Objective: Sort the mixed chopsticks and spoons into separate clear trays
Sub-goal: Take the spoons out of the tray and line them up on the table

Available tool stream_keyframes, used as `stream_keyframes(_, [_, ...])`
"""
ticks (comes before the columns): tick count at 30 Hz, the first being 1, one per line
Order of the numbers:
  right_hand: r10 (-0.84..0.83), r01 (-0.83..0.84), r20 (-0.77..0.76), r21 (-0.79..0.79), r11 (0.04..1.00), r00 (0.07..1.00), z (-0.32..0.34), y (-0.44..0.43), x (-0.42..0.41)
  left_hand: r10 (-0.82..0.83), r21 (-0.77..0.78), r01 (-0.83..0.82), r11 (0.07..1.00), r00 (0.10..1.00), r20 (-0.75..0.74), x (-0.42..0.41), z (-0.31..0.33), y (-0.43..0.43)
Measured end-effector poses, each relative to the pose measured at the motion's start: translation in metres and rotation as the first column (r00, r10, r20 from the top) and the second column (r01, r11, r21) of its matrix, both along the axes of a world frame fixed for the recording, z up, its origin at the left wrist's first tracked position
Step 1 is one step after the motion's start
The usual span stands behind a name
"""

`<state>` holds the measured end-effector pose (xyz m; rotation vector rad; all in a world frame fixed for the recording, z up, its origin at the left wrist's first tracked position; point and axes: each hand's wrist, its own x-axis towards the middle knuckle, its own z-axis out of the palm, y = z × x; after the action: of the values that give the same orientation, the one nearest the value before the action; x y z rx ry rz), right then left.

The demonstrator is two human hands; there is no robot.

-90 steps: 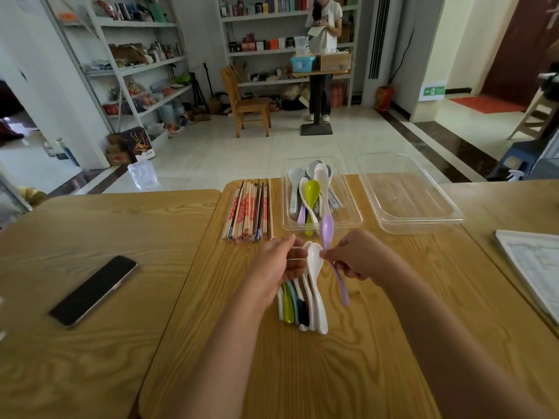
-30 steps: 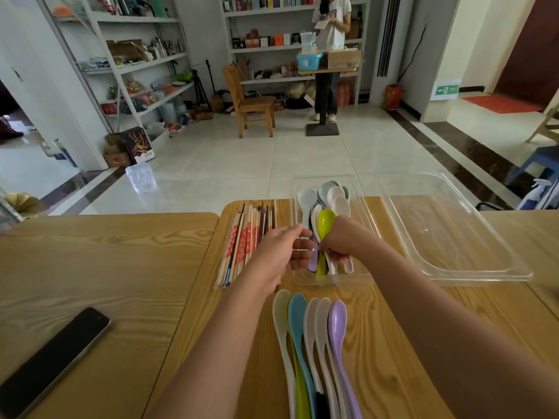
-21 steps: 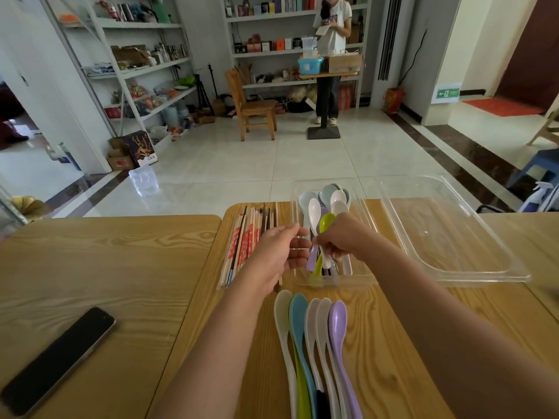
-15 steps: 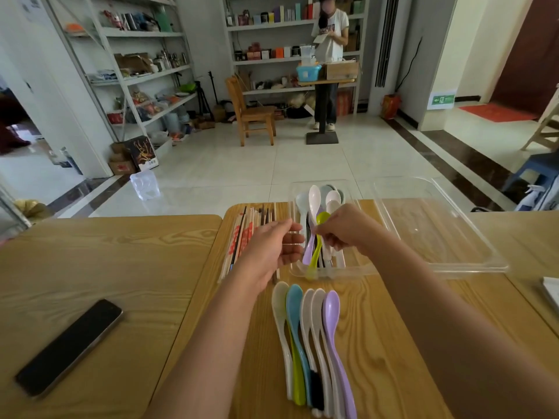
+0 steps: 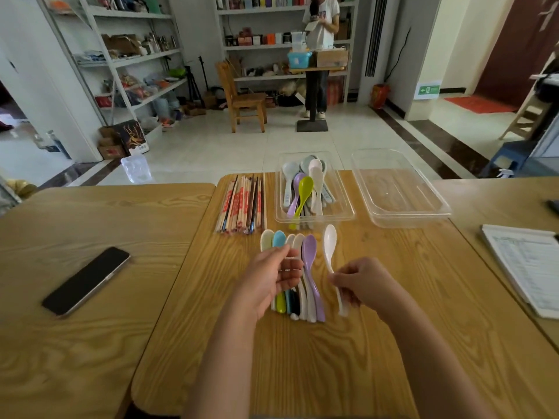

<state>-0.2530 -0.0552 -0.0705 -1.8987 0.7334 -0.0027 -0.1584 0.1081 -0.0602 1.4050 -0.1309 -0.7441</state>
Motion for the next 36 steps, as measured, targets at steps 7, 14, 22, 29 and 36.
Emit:
stream_keyframes(7, [0.053, -0.066, -0.099, -0.138, 0.988, 0.994, -0.009, 0.011, 0.011, 0.013, 0.016, -0.013, 1.000, 1.000, 0.010, -0.004, 0.003, 0.002])
stream_keyframes(14, [0.075, -0.092, -0.097, -0.179, 0.980, 0.992, -0.015, 0.012, 0.014, 0.023, 0.040, -0.024, 0.999, 1.000, 0.012, -0.002, 0.000, 0.002])
stream_keyframes(22, [0.072, -0.092, -0.112, -0.189, 0.978, 0.991, -0.015, 0.009, 0.024, 0.020, 0.037, -0.021, 0.999, 1.000, 0.019, -0.003, -0.002, 0.000])
stream_keyframes(29, [0.073, -0.087, -0.081, -0.187, 0.978, 0.994, -0.019, 0.009, 0.041, 0.020, 0.026, -0.020, 0.999, 1.000, 0.014, 0.000, -0.002, 0.000])
stream_keyframes(36, [0.097, -0.107, -0.058, -0.194, 0.975, 0.994, -0.022, 0.005, 0.051, 0.025, 0.040, -0.025, 0.999, 1.000, 0.016, 0.002, 0.000, 0.001])
